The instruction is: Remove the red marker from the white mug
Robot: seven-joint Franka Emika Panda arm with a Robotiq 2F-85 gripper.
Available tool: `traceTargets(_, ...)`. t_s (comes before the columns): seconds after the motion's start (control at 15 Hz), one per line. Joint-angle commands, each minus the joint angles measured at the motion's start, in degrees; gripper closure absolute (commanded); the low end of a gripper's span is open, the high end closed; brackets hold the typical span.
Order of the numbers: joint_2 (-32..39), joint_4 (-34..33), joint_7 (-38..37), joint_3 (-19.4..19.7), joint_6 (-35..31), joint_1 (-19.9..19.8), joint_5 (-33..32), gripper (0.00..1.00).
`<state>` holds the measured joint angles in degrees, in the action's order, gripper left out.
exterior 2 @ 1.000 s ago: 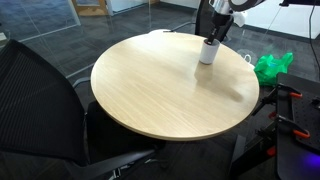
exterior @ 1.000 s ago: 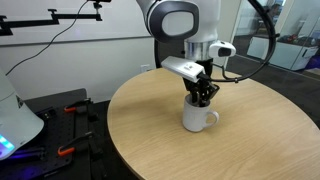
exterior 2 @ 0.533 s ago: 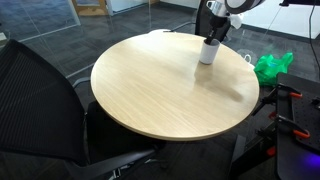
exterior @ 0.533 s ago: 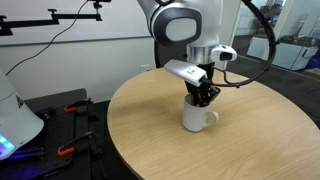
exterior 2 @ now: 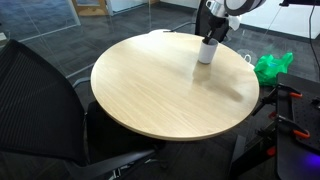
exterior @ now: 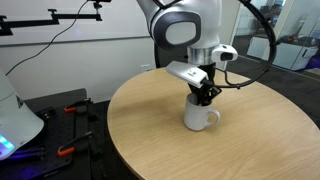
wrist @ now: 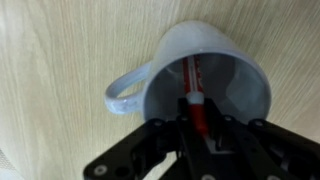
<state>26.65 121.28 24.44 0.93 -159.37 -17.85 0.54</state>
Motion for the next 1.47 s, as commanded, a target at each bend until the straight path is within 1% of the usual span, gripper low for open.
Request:
traceTargets(0.0,-0.72,0.96,1.54,-1.44,-2.66,-1.31,0.41,0.95)
traceTargets(0.27,-3.38,4.03,1.12,-1.19,-4.30,-1.18,-0.14,0.95)
traceTargets(0.53,-7.56,8.66,1.25,-1.50,-6.75,-1.58,0.10,0.95)
traceTargets(0.8,-13.72,13.86,1.29,-1.00,-6.95,-1.23,0.53,0.95)
traceTargets(1.07,-20.78,19.11,1.90,-0.38,-10.01,-0.42,1.07,0.95)
traceTargets(1.2,-24.08,21.31,2.33,-1.52,-12.54,-1.25,1.51,0.95)
traceTargets(1.4,-27.89,22.78,3.17,-2.23,-14.55,-0.61,3.57,0.95)
